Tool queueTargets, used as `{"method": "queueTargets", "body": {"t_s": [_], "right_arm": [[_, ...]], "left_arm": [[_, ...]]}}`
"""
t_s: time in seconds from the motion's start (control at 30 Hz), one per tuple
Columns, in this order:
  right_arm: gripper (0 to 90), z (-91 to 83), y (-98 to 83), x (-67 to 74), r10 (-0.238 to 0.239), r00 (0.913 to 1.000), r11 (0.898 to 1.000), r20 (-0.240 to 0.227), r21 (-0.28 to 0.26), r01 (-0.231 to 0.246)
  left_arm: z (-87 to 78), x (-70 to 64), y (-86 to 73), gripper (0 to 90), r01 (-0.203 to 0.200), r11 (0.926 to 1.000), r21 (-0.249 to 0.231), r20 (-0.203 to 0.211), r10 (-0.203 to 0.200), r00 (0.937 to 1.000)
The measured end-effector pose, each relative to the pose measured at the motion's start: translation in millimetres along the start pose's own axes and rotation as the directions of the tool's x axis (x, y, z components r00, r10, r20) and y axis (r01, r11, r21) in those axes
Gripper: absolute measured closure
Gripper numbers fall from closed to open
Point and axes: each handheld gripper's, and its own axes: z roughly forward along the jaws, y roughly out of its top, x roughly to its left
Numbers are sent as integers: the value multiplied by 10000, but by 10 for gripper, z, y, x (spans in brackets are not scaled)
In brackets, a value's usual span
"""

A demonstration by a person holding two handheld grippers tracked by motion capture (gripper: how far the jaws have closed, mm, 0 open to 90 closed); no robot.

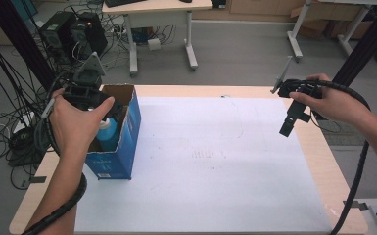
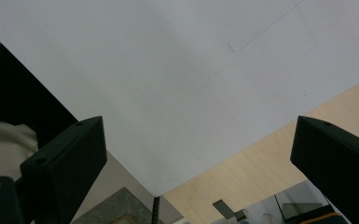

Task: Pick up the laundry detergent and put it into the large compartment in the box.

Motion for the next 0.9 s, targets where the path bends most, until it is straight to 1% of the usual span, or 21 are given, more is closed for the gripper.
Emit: {"method": "queueTargets", "body": {"t_s": [0.03,0.1,0.13,0.23,0.27,0.33,0.4,0.43,0.53,0.57,0.63,0.7,0.83,0.9], "right_arm": [[34,-7,-2,2,-14,10000,10000,23,-7,14],[34,-10,-14,1,5,10000,10000,10,-63,-5],[34,-13,-16,1,81,10000,9999,-17,-78,-82],[34,-26,-29,-3,55,10000,9999,5,-117,-54],[34,-30,-30,-7,51,10000,9999,-19,-122,-51],[34,-39,-36,-6,38,10000,9999,-1,-142,-38],[35,-49,-42,-13,-8,10000,9998,-42,-177,7],[34,-56,-48,-12,41,10000,9997,-50,-222,-42],[34,-72,-46,-13,7,10000,9997,-22,-225,-7],[34,-74,-47,-11,75,10000,9997,-36,-240,-75],[34,-75,-54,-11,114,9999,9996,-48,-262,-115],[34,-78,-63,-18,52,10000,9997,-15,-252,-53],[34,-86,-94,-39,170,9998,9994,-60,-314,-172],[34,-92,-104,-50,147,9999,9994,-33,-305,-148]], "left_arm": [[-56,-29,-5,101,-82,9999,-96,18,82,10000],[-114,-72,-10,86,-178,9996,-203,36,179,9998],[-145,-112,-14,83,-222,9994,-270,16,223,9998],[-218,-214,-9,65,-497,9982,-330,113,501,9987],[-237,-271,-10,65,-593,9976,-368,110,598,9982],[-255,-337,-4,62,-754,9964,-385,218,763,9969],[-267,-437,6,62,-972,9945,-396,274,983,9948],[-269,-470,13,62,-1032,9939,-377,292,1043,9941],[-284,-582,37,62,-1298,9908,-375,405,1313,9905],[-287,-614,45,62,-1361,9899,-387,500,1379,9892],[-301,-653,61,62,-1467,9884,-381,606,1488,9870],[-315,-696,73,61,-1580,9867,-368,629,1601,9851],[-330,-767,76,60,-1732,9841,-383,658,1755,9823],[-326,-781,85,59,-1753,9839,-354,776,1775,9810]]}}
